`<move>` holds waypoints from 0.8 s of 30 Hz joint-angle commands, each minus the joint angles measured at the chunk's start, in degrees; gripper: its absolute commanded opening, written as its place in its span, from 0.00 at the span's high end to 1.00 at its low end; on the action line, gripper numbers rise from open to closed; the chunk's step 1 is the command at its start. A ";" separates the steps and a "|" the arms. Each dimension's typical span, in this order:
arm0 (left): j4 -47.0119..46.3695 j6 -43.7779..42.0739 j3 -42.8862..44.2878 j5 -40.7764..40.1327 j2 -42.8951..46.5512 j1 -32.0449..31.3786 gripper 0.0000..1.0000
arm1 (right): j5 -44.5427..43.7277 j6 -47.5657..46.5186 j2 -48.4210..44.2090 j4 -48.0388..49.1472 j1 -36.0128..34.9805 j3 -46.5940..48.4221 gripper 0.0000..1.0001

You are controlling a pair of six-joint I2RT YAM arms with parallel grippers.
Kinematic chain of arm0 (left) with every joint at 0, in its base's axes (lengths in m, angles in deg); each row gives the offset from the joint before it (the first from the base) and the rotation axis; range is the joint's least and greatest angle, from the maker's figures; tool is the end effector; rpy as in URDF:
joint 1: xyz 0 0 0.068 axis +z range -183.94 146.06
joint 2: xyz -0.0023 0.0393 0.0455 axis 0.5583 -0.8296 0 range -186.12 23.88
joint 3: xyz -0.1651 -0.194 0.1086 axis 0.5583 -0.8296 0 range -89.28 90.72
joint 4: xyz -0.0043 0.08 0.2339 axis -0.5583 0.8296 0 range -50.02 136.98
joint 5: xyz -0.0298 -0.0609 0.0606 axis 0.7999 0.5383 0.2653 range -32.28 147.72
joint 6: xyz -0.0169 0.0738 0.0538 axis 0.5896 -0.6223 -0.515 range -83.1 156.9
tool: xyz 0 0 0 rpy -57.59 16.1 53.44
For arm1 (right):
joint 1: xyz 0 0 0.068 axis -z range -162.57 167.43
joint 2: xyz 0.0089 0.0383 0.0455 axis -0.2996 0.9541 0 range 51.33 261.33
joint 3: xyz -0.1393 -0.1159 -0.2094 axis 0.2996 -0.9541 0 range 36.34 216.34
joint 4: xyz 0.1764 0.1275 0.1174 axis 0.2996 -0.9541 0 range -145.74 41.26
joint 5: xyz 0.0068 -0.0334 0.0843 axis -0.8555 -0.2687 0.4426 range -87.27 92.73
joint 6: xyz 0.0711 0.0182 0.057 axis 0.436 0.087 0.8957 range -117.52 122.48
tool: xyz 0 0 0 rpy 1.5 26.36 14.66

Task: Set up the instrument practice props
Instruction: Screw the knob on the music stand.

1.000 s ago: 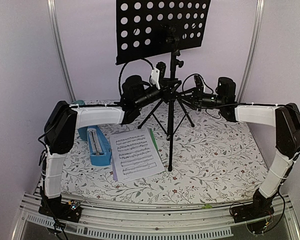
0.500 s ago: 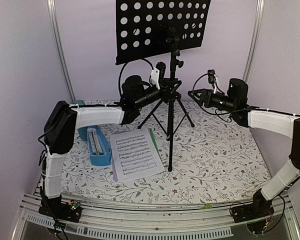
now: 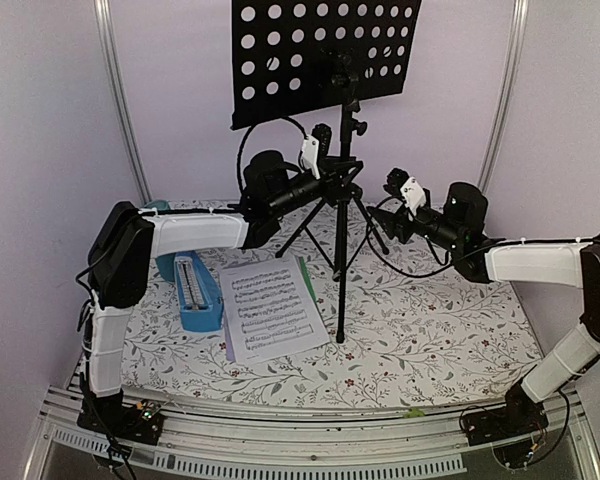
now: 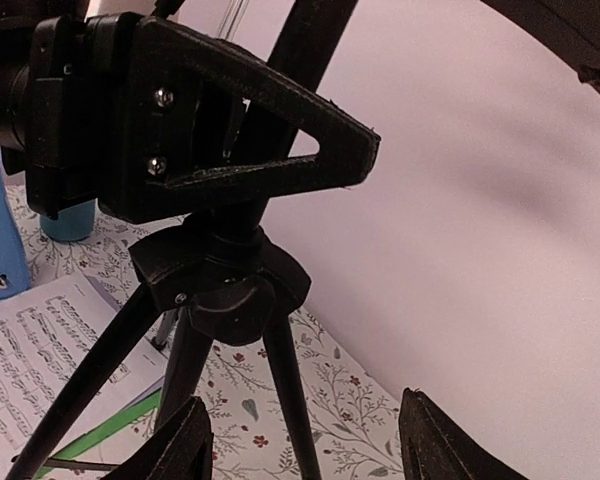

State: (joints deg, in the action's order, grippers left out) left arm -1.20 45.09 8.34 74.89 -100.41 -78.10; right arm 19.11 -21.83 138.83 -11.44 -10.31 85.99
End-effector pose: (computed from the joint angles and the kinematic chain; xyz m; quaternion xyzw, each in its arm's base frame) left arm 0.3791 -0.4025 0.3242 0.2992 0.5392 -0.4269 0.6614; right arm 0.3261 0.1981 0.2863 -0.3987 0.5879 0.1220 0.6932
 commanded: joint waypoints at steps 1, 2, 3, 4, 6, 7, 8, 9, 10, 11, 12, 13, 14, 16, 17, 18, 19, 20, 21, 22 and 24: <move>5.71 1.14 -0.20 1.55 0.27 -0.02 1.00 | -5.69 -12.63 2.59 2.56 -2.25 2.84 0.35; 5.69 1.13 -0.17 1.50 0.28 -0.03 1.00 | -6.75 -14.71 3.15 2.11 -2.87 3.26 0.35; 5.73 1.10 -0.14 1.52 0.25 0.00 1.00 | -7.78 -17.59 3.59 1.86 -3.52 3.56 0.35; 5.81 1.01 -0.10 1.56 0.27 -0.04 1.00 | -8.63 -19.16 3.90 1.82 -4.15 3.61 0.36; 5.85 1.00 0.07 1.62 0.28 -0.01 1.00 | -9.61 -21.94 4.35 1.81 -5.08 3.93 0.36; 5.94 0.96 0.13 1.59 0.28 0.02 1.00 | -10.13 -23.39 4.69 1.86 -5.44 4.15 0.37; 5.99 0.96 0.24 1.64 0.20 0.03 1.00 | -10.69 -24.02 4.91 1.82 -5.65 4.48 0.38; 6.15 0.96 0.40 1.74 0.19 -0.02 1.00 | -11.10 -24.66 4.95 1.81 -5.79 4.71 0.38; 6.12 0.96 0.48 1.80 0.19 -0.02 1.00 | -11.29 -25.07 4.81 1.81 -5.82 4.75 0.40; 6.14 0.96 0.53 1.75 0.19 0.03 1.00 | -11.41 -25.27 4.66 1.85 -5.87 4.78 0.41; 6.19 0.91 0.53 1.76 0.19 -0.04 1.00 | -11.45 -25.54 4.55 1.85 -5.96 4.89 0.41; 6.26 0.87 0.62 1.74 0.19 -0.01 1.00 | -11.46 -25.79 4.44 1.77 -5.99 5.06 0.41; 6.31 0.87 0.64 1.73 0.19 -0.04 1.00 | -11.49 -26.39 4.31 1.54 -6.21 5.24 0.42; 6.32 0.91 0.71 1.77 0.11 0.00 1.00 | -11.36 -27.54 4.25 0.77 -6.42 5.80 0.42; 6.35 0.87 0.72 1.78 0.10 -0.04 1.00 | -11.11 -28.09 4.28 0.21 -6.44 6.19 0.43; 6.33 0.87 0.80 1.73 0.03 0.01 1.00 | -10.79 -28.34 4.26 -0.42 -6.44 6.48 0.44; 6.31 0.87 0.81 1.86 0.08 0.03 1.00 | -10.59 -28.81 4.36 -0.98 -6.44 6.79 0.45; 6.35 0.87 0.75 1.79 0.10 0.02 1.00 | -10.28 -29.18 4.47 -1.89 -6.45 7.23 0.45; 6.36 0.87 0.68 1.78 0.08 -0.04 1.00 | -9.93 -29.69 4.65 -2.79 -6.44 7.59 0.46; 6.38 0.87 0.68 1.78 0.02 -0.04 1.00 | -9.62 -30.21 4.82 -3.78 -6.44 8.03 0.47; 6.37 0.95 0.80 1.84 0.01 0.01 1.00 | -8.74 -30.56 4.83 -4.99 -6.44 8.56 0.50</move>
State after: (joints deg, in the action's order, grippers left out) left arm -0.75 45.07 8.61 75.24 -100.41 -78.04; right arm 9.08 -50.40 143.03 -12.95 -16.32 92.35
